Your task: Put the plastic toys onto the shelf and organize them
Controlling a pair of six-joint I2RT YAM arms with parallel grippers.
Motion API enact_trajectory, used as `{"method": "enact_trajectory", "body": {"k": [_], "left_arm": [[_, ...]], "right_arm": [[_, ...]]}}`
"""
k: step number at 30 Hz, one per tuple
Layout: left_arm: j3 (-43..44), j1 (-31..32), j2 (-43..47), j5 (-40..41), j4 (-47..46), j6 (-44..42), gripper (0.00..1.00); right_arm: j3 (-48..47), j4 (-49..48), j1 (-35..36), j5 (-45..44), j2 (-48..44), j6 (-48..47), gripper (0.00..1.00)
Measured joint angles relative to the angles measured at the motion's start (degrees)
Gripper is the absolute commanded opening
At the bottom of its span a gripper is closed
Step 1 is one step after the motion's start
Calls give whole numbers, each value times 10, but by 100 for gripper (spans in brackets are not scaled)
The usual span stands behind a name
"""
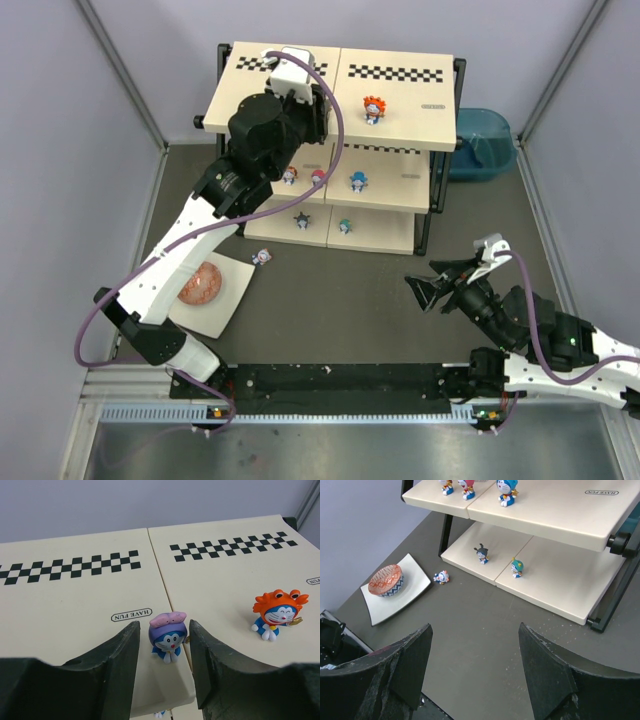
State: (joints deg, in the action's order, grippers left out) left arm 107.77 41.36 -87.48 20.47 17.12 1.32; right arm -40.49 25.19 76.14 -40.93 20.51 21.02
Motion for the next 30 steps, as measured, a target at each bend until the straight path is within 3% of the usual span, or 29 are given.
{"method": "enact_trajectory", "body": {"k": [22, 30], "left_arm": [[17, 0, 26, -7, -8, 2, 58], [-246, 0, 265, 33, -50, 48, 64]], "right_arm": [[0, 5, 0, 0, -5, 0, 71], [8, 16, 0, 0, -14, 0, 71]]}}
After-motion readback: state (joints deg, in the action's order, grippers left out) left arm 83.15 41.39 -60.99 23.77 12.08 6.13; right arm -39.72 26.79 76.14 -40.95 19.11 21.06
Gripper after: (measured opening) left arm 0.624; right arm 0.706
